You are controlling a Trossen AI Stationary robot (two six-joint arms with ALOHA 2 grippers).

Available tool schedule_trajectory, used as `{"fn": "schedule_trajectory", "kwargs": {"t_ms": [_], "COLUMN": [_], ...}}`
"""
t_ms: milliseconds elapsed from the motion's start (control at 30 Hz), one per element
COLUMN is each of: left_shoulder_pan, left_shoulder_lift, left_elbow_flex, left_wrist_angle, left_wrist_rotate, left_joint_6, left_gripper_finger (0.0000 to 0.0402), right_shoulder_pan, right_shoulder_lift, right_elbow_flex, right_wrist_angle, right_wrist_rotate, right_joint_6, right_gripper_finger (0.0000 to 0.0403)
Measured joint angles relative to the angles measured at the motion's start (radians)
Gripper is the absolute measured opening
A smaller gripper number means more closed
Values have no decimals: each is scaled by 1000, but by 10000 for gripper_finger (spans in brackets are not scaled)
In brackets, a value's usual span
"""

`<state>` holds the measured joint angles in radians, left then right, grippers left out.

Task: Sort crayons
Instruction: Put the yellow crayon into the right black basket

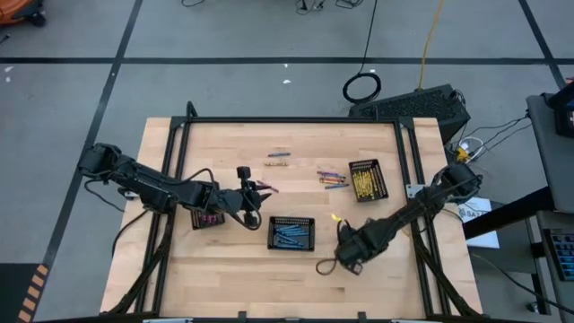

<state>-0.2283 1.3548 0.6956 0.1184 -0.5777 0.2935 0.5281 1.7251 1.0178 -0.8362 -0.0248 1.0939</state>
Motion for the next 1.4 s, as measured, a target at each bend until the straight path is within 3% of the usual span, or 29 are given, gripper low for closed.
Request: {"fn": "schedule_trajectory", "kwargs": {"t_ms": [267,467,567,700,800,867,967,1133,1400], "left_shoulder_pan": [0,0,0,0,0,0,-1,-1,0], "left_shoulder_lift": [0,0,0,0,0,0,0,0,0], "left_elbow_flex": [0,0,0,0,0,0,0,0,0], "left_wrist_angle": [0,0,0,0,0,1,2,2,4], "left_wrist_rotate": [0,0,0,0,17,26,28,29,32], "left_joint_6": [0,0,0,-1,-1,-1,-1,-3,-32], "left_gripper_finger": [95,95,95,95,95,95,95,95,95], "right_shoulder_pan": [-45,-46,-44,-55,-105,-149,-232,-360,-478], "right_shoulder_lift": [-56,-67,-93,-114,-114,-114,-114,-114,-114], "right_elbow_flex": [0,0,1,-1,-33,-73,-123,-132,-132], "right_wrist_angle": [-7,7,34,61,126,208,321,291,254], "right_wrist_rotate": [10,77,178,393,440,433,336,258,179], "right_joint_6": [-38,-97,-144,-213,-265,-324,-433,-582,-716], "right_gripper_finger": [42,43,43,43,49,63,96,149,143]}}
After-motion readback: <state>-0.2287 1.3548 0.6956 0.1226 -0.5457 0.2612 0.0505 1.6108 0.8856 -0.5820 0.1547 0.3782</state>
